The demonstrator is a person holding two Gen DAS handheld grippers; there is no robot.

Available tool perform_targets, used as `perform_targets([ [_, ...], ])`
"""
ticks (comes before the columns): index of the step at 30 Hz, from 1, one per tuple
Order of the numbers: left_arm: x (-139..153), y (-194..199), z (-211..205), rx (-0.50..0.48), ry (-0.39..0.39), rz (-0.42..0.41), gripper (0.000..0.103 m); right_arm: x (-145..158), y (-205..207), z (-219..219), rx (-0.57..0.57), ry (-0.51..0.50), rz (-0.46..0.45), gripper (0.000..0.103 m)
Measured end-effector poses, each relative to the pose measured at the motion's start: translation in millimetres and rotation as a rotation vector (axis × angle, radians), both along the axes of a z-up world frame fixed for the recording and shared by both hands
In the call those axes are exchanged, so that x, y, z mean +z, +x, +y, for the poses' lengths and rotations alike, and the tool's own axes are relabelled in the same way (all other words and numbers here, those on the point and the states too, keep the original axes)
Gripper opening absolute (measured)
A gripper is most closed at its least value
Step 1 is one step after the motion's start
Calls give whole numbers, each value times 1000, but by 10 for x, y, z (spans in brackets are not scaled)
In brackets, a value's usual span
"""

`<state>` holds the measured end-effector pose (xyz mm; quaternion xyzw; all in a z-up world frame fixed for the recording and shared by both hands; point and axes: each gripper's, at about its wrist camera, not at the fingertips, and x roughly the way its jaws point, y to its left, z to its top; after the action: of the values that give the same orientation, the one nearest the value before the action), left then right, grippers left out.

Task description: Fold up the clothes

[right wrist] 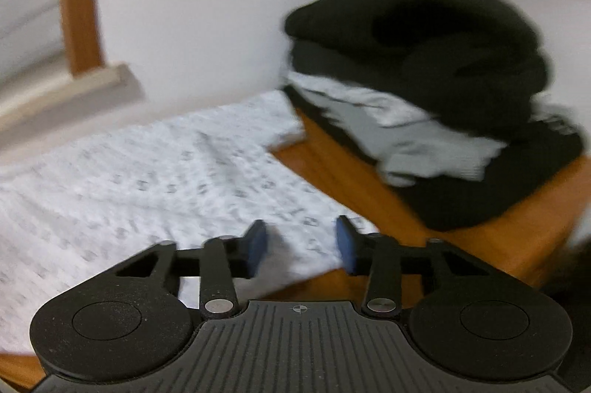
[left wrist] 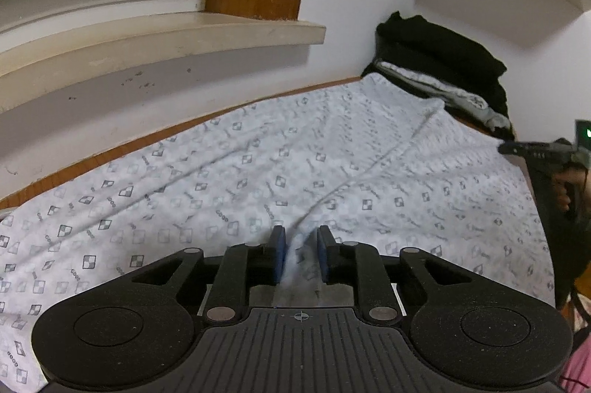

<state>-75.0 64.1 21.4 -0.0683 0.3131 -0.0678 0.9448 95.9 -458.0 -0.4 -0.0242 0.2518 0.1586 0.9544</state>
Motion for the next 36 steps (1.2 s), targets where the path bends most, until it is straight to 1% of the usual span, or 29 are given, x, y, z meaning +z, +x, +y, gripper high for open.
perform_targets([
  [1, 8, -10, 14, 3, -7, -9, 32, 5, -53, -26, -21, -29, -8, 34],
  [2, 24, -25, 25, 7, -10, -15, 41, 10, -99, -72, -46, -40, -10, 34],
  [3, 40, -40, 36, 10, -13, -22, 43, 17, -130, -114, -72, -43, -8, 34],
  [5, 64, -63, 49, 11, -14, -28, 43, 37, -170, -142, -114, -78, -11, 34],
  [7, 67, -70, 46, 7, -7, -19, 44, 59, -186, -99, -146, -99, -16, 37],
  [8, 68, -85, 46, 9, -2, -17, 45, 75, -204, -38, -137, -103, -33, 38],
  [10, 83, -129, 46, 14, 1, -12, 45, 106, -221, 106, -48, -61, -45, 42],
  [12, 143, -245, 71, 30, 10, -21, 52, 117, -186, 333, 24, -50, -41, 42],
  [14, 215, -385, 109, 49, 25, -34, 58, 97, -101, 537, 89, -55, -11, 42],
  [16, 292, -582, 216, 77, 40, -40, 58, 48, -15, 621, 98, -76, 7, 42],
  [20, 403, -984, 436, 128, 58, -45, 60, -39, 160, 390, 31, -12, -5, 43],
  [22, 438, -1189, 549, 151, 62, -45, 60, -79, 197, 267, -12, -18, -34, 43],
  [24, 472, -1392, 660, 173, 65, -44, 61, -77, 216, 248, -30, -27, -38, 43],
  [27, 406, -1492, 642, 122, 54, -22, 61, -44, 225, 297, -53, -53, -33, 44],
  [30, 327, -1527, 587, 59, 52, 11, 61, 14, 171, 460, -66, -121, -51, 45],
  [32, 271, -1518, 534, 16, 54, 42, 60, 64, 93, 556, -31, -106, -70, 47],
  [35, 205, -1479, 488, -14, 56, 69, 53, 124, 36, 729, 26, -87, -71, 48],
  [36, 183, -1468, 483, -14, 58, 77, 40, 129, 32, 792, 44, -96, -69, 48],
])
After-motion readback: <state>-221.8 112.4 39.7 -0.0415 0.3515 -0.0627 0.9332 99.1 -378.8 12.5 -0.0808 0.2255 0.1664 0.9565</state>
